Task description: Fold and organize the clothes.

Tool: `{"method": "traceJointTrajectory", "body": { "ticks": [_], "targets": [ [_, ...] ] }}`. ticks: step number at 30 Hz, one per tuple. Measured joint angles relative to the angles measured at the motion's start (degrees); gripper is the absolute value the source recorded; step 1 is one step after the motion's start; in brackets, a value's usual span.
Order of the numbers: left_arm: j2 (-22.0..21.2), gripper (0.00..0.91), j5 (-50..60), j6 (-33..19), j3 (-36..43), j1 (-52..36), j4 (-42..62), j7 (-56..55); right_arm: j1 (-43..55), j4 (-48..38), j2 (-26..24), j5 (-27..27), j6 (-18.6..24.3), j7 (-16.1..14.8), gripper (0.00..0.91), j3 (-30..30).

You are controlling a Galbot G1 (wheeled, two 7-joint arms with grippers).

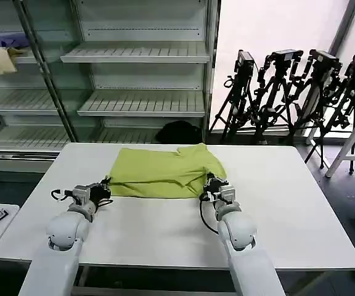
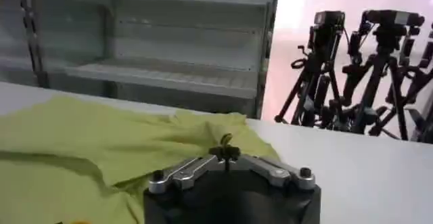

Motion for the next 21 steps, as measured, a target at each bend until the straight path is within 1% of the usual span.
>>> {"method": "traceJointTrajectory", "body": {
  "ticks": [10, 21],
  "targets": [
    [0.33, 0.907, 0.29, -0.01, -0.35, -0.37, -0.97, -0.80, -0.33, 0.65, -0.96, 0.54, -0.27, 0.18, 0.907, 0.94],
    [1.28, 0.907, -0.51, 0.09, -1.46, 1.81, -3.52, -0.62, -7.41, 8.79, -3.94, 3.73, -3.46, 0.20, 0.907, 2.46]
  ]
}}
